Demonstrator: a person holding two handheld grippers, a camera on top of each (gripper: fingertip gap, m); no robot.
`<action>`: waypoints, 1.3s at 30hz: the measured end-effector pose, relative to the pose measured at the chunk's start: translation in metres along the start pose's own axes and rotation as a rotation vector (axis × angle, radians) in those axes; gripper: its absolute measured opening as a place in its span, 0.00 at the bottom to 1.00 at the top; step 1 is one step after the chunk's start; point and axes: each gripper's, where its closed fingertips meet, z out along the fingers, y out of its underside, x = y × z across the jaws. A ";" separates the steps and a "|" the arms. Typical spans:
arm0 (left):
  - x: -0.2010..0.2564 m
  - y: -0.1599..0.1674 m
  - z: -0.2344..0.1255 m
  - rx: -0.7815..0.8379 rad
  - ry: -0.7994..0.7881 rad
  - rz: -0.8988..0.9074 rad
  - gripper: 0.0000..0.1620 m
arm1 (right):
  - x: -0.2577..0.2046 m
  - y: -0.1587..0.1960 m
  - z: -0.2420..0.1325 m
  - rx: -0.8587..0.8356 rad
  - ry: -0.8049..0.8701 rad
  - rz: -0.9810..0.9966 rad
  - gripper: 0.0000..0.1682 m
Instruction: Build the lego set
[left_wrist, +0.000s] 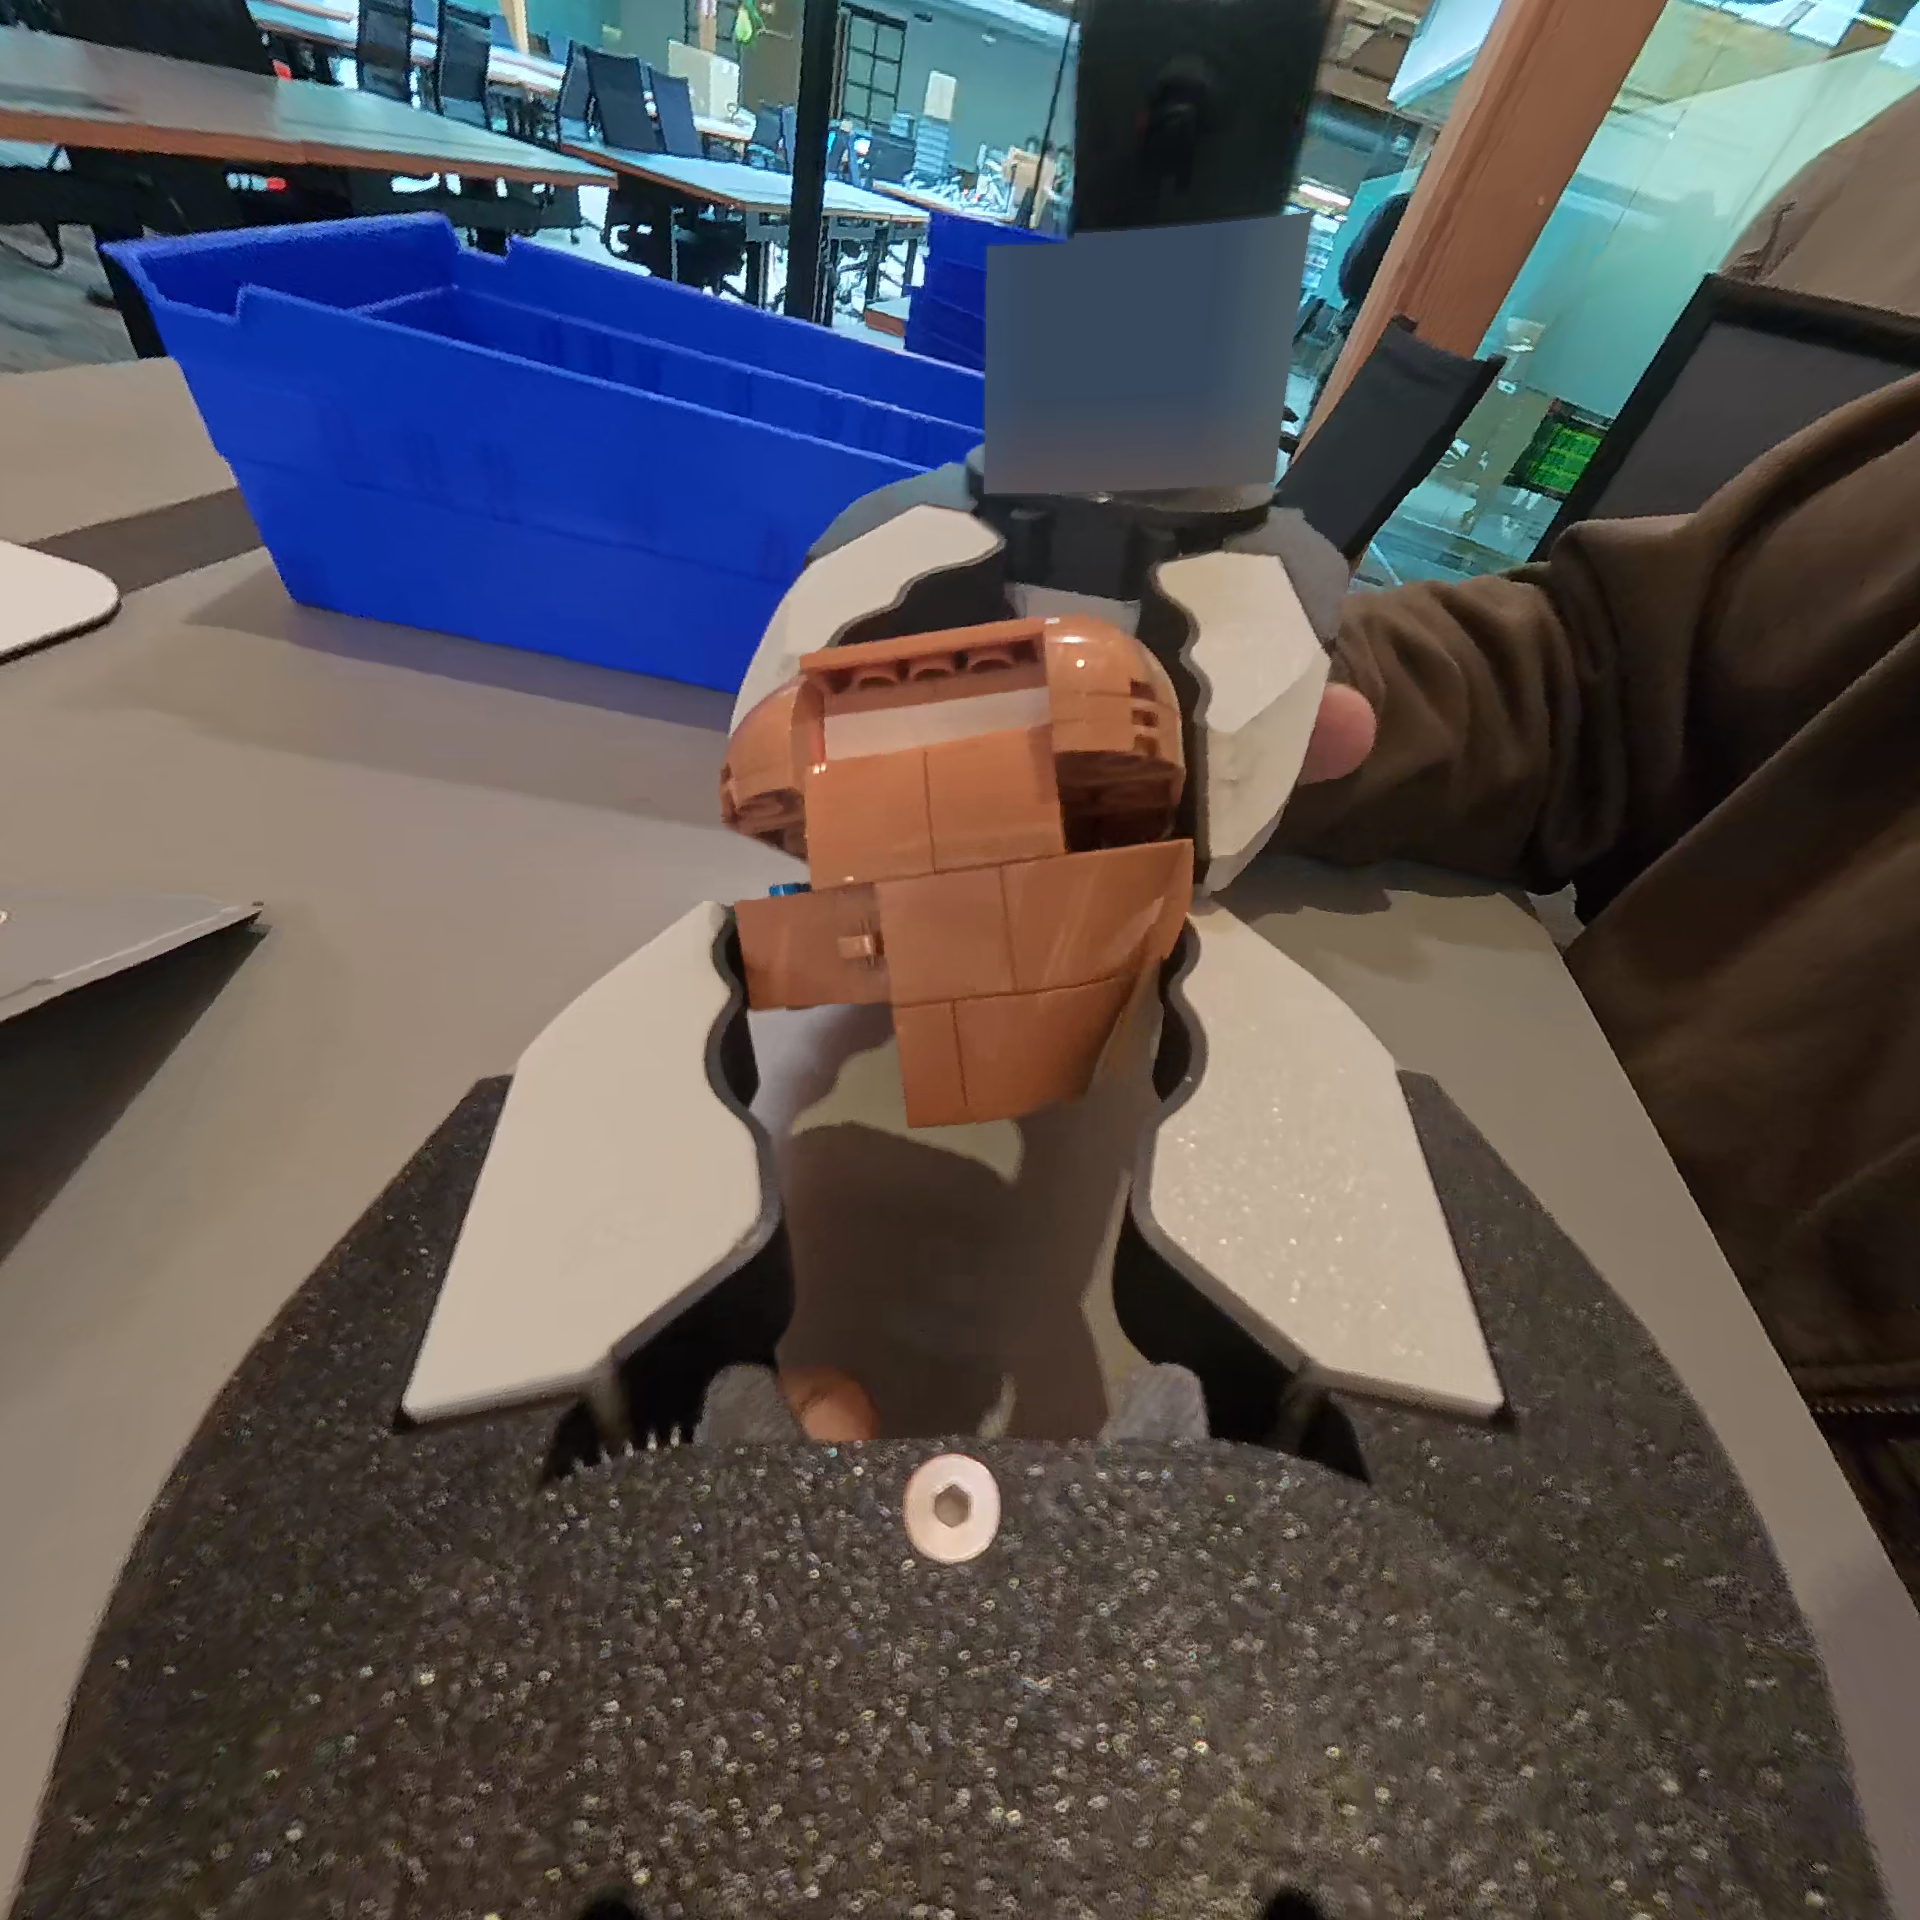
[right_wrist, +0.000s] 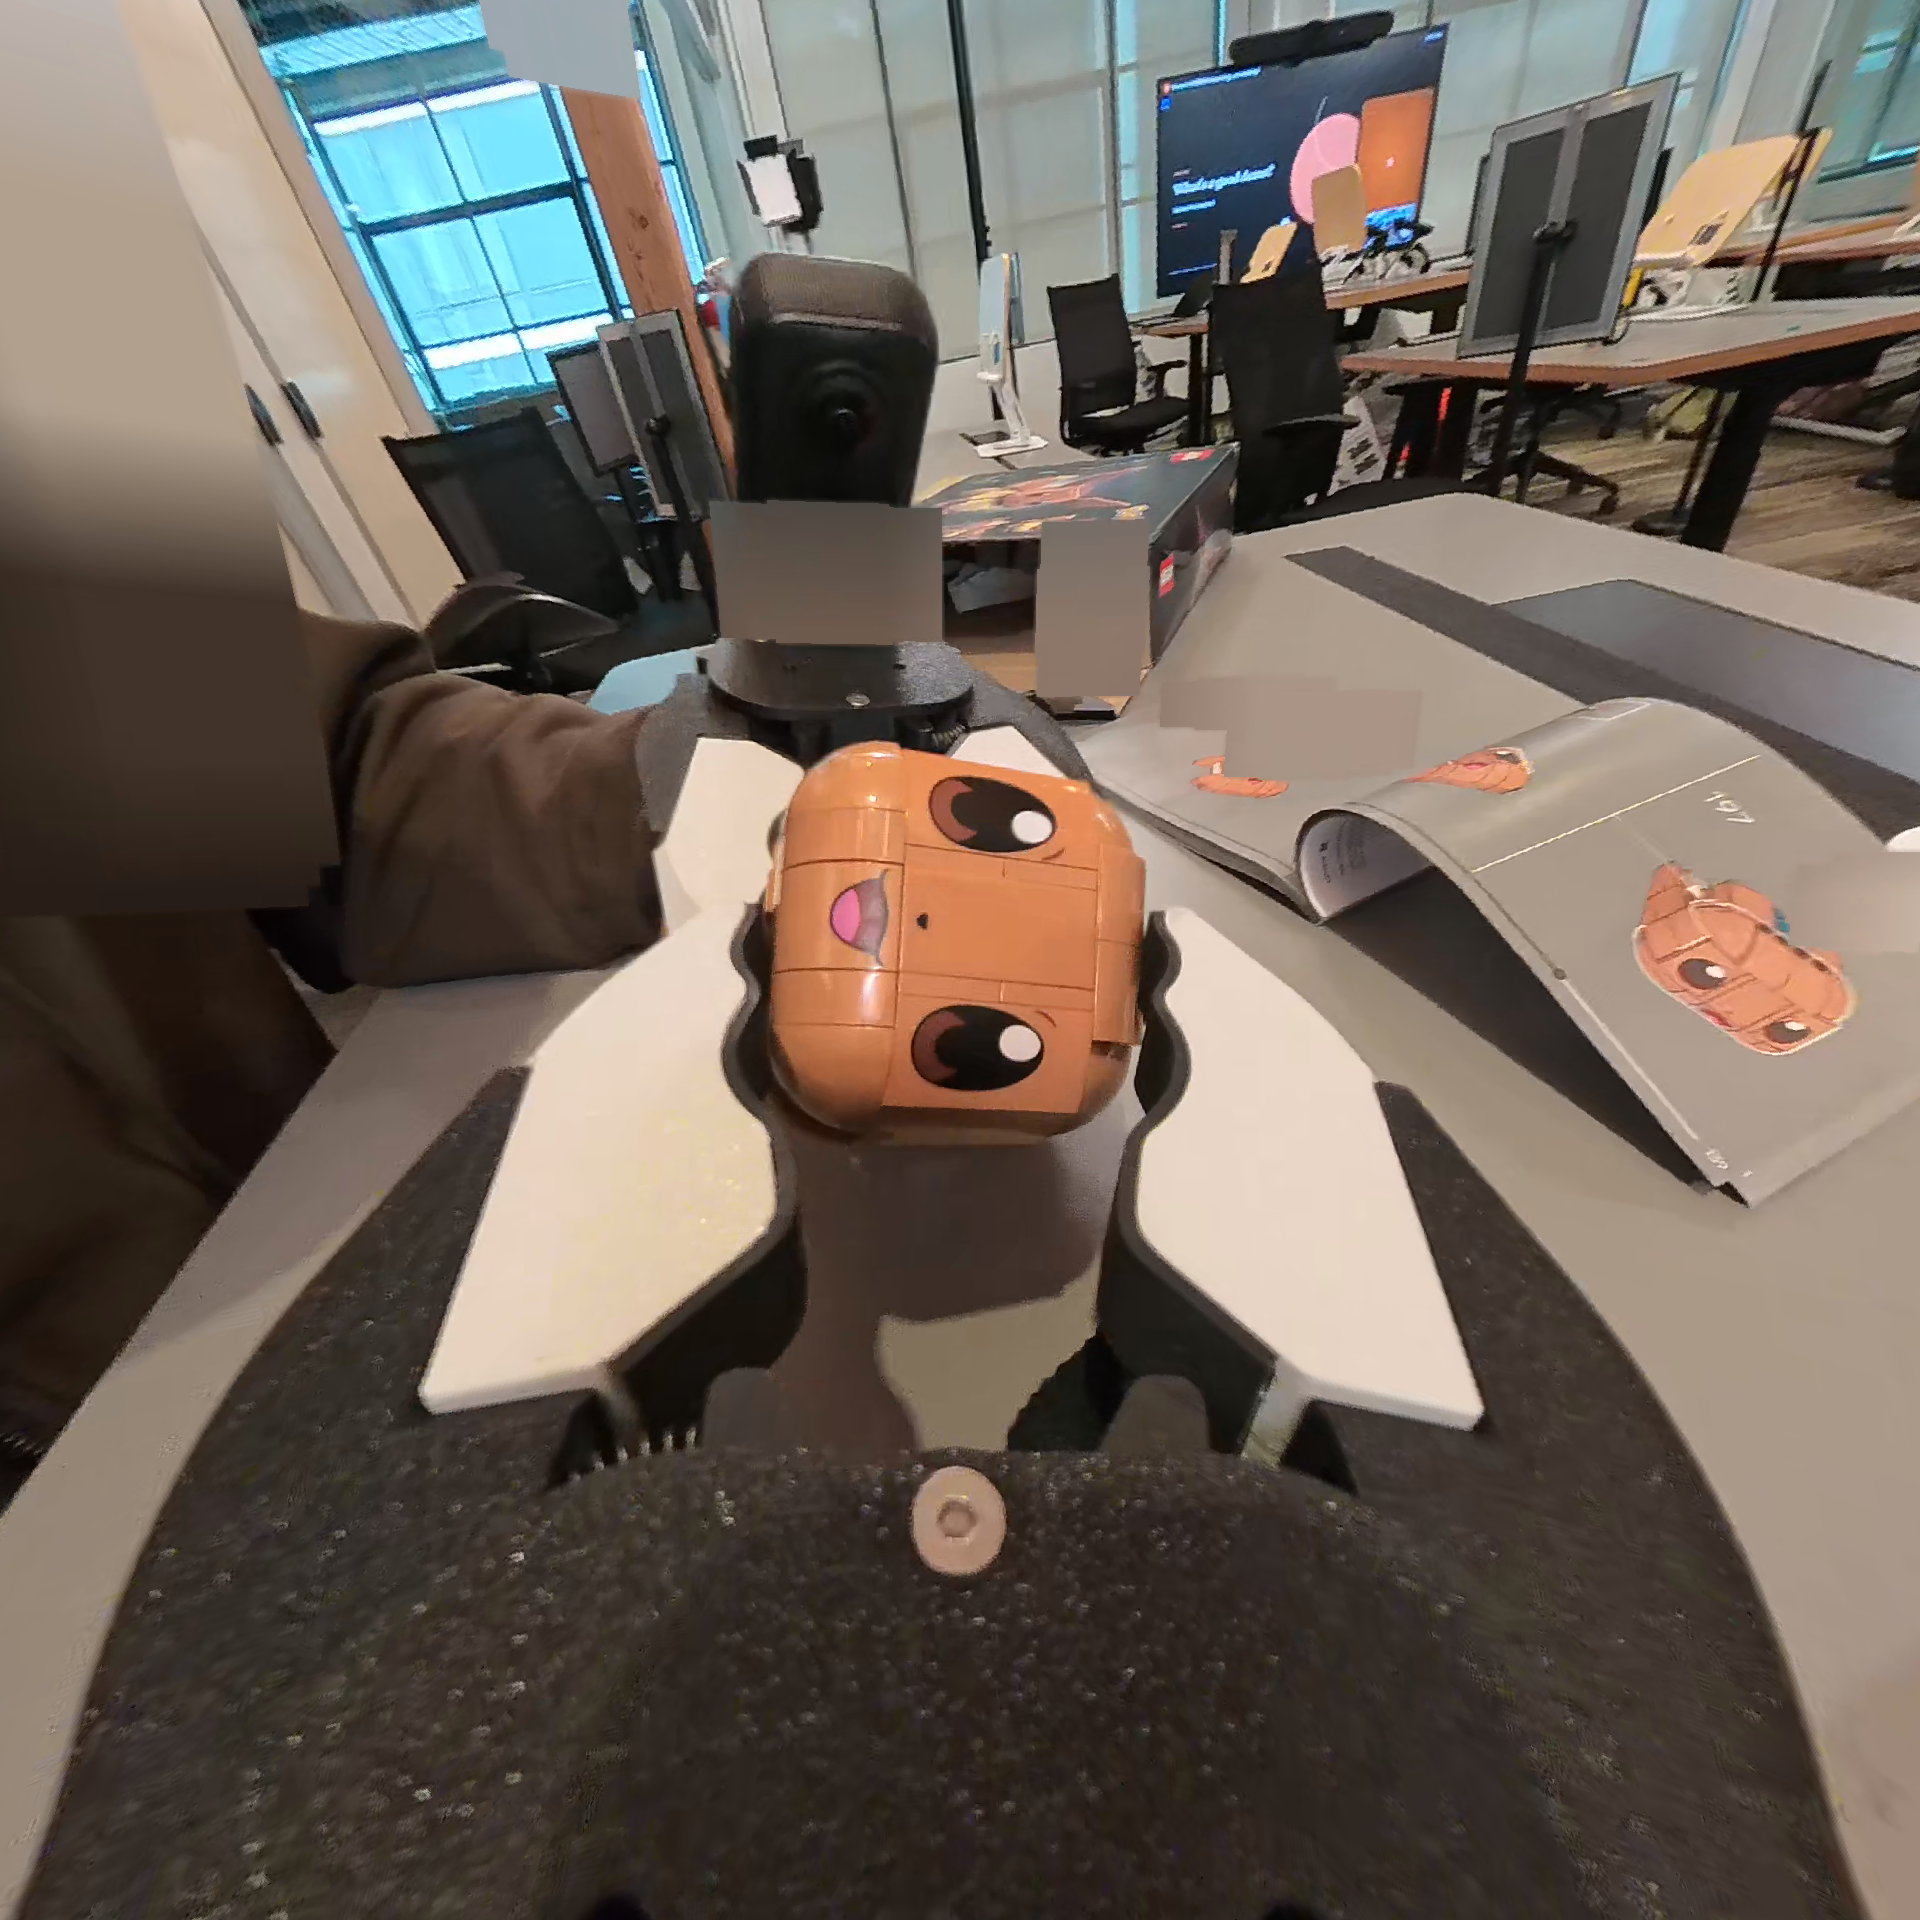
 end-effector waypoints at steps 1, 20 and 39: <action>-0.001 0.001 0.000 -0.006 -0.005 -0.008 0.47 | 0.001 0.000 0.000 -0.002 0.010 -0.012 0.41; 0.003 -0.004 -0.007 -0.007 -0.001 0.091 0.46 | -0.003 0.000 -0.007 -0.059 -0.044 -0.025 0.41; 0.018 -0.023 -0.011 0.185 0.115 0.017 0.45 | -0.014 -0.013 -0.007 -0.127 -0.027 0.103 0.41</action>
